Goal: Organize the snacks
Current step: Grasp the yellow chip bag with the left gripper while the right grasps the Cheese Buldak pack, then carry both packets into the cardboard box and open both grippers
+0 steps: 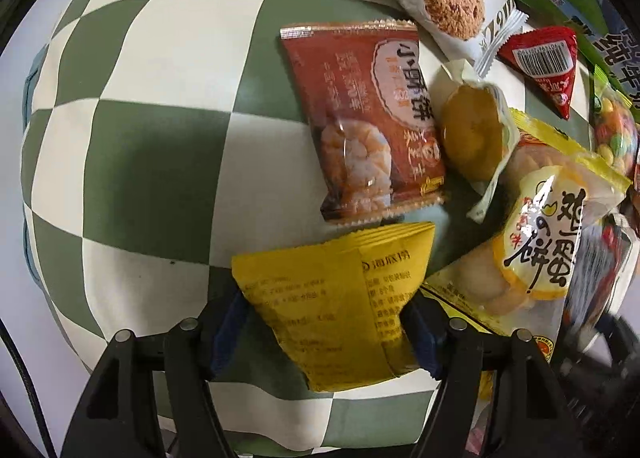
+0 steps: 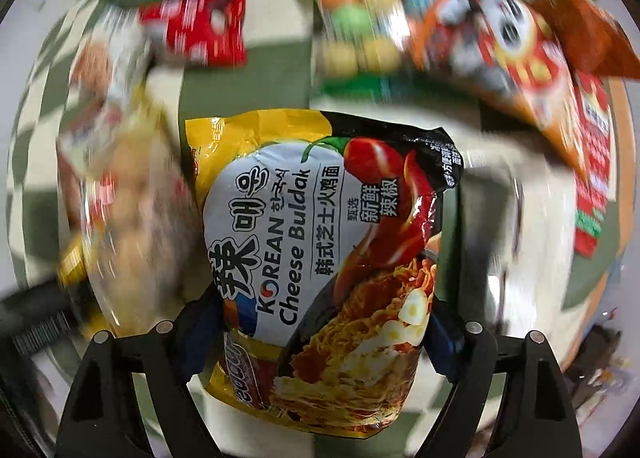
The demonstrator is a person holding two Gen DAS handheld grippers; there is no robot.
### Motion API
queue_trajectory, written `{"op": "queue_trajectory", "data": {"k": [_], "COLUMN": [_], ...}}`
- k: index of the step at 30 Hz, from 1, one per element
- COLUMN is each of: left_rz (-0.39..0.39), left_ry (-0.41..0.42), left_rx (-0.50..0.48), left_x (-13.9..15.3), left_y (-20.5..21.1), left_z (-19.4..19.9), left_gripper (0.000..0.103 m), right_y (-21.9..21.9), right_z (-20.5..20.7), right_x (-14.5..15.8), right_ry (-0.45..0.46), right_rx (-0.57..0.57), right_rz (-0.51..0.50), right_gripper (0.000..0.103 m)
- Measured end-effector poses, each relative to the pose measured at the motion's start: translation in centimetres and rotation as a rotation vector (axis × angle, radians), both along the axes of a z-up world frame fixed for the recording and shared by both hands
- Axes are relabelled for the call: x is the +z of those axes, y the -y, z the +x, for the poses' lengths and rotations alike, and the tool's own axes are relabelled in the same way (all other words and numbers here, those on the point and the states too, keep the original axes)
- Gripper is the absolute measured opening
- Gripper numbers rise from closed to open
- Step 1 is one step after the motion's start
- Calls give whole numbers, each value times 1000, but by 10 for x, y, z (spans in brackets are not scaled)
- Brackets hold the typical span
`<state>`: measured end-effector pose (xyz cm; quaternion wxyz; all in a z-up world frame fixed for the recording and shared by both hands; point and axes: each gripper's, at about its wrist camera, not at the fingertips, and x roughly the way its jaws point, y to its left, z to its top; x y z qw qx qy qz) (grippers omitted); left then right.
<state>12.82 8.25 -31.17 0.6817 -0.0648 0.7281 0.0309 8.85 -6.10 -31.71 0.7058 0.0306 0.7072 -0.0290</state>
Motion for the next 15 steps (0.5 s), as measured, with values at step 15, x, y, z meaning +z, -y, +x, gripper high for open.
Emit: {"op": "queue_trajectory", "data": {"k": [15], "left_rz": [-22], "left_ry": [62], "left_rx": [3], "left_x": [-7], "left_y": [4], "left_z": [-16], "left_gripper": [49], "right_y": [5], "right_z": [11], "right_x": [-27], "right_ry": [-3], "right_rx": [-63], "right_rz": [-1], "right_gripper": [89]}}
